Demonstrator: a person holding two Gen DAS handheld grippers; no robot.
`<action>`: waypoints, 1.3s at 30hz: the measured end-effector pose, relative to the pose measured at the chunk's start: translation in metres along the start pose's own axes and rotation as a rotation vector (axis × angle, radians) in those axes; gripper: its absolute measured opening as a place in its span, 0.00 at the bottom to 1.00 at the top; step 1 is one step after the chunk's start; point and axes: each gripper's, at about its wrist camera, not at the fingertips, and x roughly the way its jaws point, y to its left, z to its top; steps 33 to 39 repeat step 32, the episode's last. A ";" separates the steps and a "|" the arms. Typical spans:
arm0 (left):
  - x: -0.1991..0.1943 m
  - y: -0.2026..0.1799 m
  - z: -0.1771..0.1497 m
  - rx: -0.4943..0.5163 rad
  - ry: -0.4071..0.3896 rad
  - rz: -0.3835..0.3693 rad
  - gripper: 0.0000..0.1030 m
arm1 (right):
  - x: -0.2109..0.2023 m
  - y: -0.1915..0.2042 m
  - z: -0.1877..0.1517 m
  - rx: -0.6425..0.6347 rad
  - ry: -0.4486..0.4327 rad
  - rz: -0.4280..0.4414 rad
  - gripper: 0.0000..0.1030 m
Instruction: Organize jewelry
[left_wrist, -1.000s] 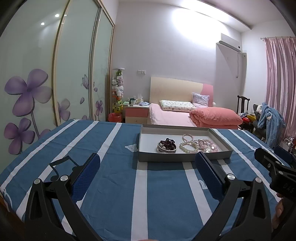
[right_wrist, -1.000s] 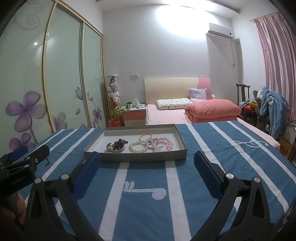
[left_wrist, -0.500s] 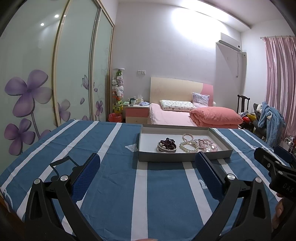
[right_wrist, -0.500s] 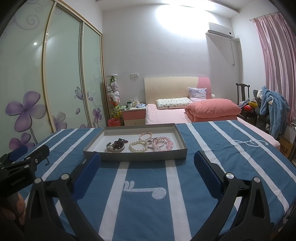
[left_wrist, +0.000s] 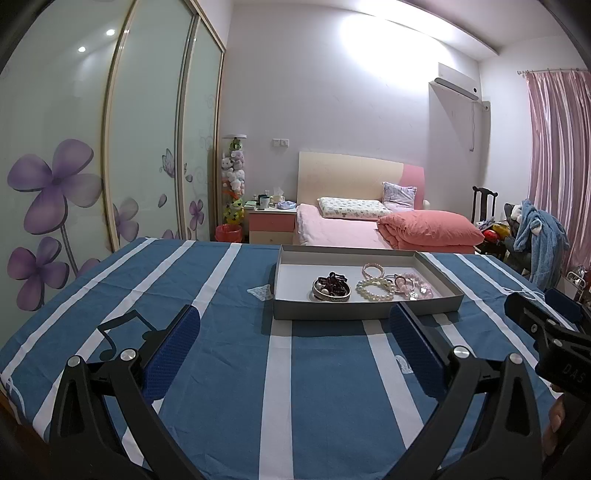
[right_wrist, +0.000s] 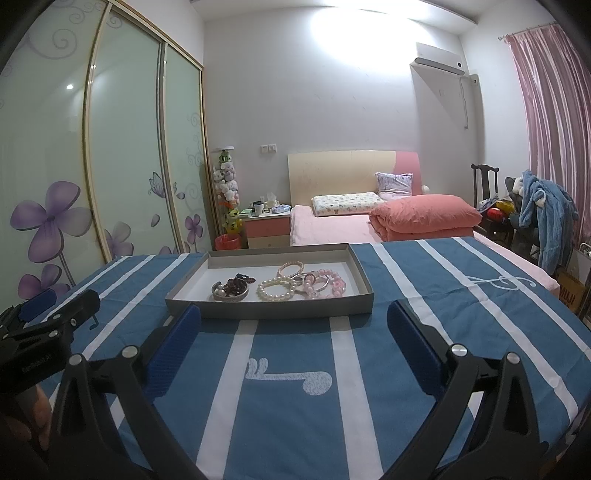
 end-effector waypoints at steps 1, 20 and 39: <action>0.000 0.000 0.000 0.001 0.000 0.001 0.98 | 0.000 0.000 -0.001 0.000 0.000 0.000 0.96; 0.000 -0.001 -0.001 0.005 -0.001 0.004 0.98 | 0.001 0.001 -0.008 0.002 0.007 0.000 0.96; 0.002 0.001 0.001 -0.001 0.005 -0.002 0.98 | 0.002 0.001 -0.008 0.002 0.009 0.001 0.96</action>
